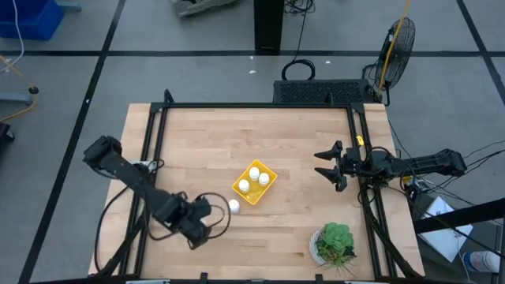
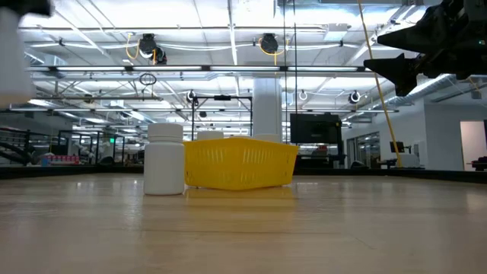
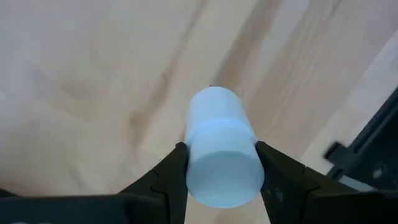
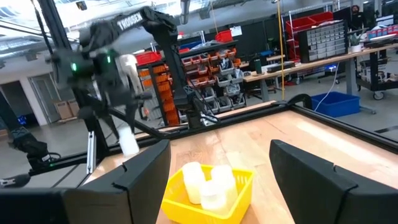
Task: Pick and place pill bottles into a basket
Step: Put the white medicine bottle into the yellow bin
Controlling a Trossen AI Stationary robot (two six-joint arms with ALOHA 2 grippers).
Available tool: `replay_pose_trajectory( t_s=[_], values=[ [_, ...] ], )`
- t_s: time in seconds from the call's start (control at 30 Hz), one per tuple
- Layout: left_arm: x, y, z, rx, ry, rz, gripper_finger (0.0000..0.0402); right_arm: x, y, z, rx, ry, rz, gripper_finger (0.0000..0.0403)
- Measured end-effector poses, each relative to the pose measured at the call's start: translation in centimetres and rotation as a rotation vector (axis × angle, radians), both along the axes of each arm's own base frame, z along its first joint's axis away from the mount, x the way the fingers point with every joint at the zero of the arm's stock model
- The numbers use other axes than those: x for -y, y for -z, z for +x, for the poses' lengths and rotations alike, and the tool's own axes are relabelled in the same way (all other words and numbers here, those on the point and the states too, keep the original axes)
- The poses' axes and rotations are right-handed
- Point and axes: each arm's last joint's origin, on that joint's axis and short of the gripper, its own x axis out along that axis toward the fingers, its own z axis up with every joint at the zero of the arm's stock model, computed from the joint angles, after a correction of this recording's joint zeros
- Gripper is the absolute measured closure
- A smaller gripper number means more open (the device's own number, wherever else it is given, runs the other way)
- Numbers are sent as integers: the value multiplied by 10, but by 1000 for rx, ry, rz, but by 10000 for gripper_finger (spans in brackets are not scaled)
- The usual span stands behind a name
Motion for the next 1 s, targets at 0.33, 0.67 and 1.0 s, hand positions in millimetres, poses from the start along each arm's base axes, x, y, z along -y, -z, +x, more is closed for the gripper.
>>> replay_pose_trajectory(
  t_s=[0.33, 0.67, 1.0],
  values=[
    [-65, -81, 44, 280, 165, 315, 243, 1, 1, 0, -14, 33, 3, 138],
    [-144, -75, 85, 273, 310, 251, 243, 2, 2, 0, -19, 79, 11, 138],
    [-168, -75, 134, 144, 486, 196, 243, 3, -2, -1, 22, 106, 4, 138]
  ],
)
